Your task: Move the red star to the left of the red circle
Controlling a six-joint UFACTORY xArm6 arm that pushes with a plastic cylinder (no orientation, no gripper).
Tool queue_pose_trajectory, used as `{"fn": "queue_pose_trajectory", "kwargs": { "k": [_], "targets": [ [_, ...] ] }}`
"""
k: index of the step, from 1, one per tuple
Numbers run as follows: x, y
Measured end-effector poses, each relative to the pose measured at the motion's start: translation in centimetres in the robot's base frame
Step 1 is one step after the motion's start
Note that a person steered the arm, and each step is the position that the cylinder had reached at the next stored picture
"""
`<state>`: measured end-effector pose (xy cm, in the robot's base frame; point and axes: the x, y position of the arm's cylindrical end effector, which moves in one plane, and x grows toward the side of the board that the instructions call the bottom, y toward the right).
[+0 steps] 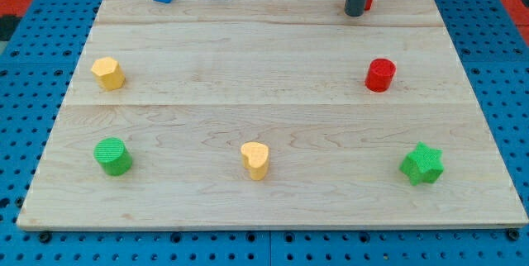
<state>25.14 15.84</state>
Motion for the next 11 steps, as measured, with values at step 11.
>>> {"fn": "queue_pose_trajectory", "kwargs": {
  "k": [11],
  "targets": [
    [6.9, -11.7]
  ]
}}
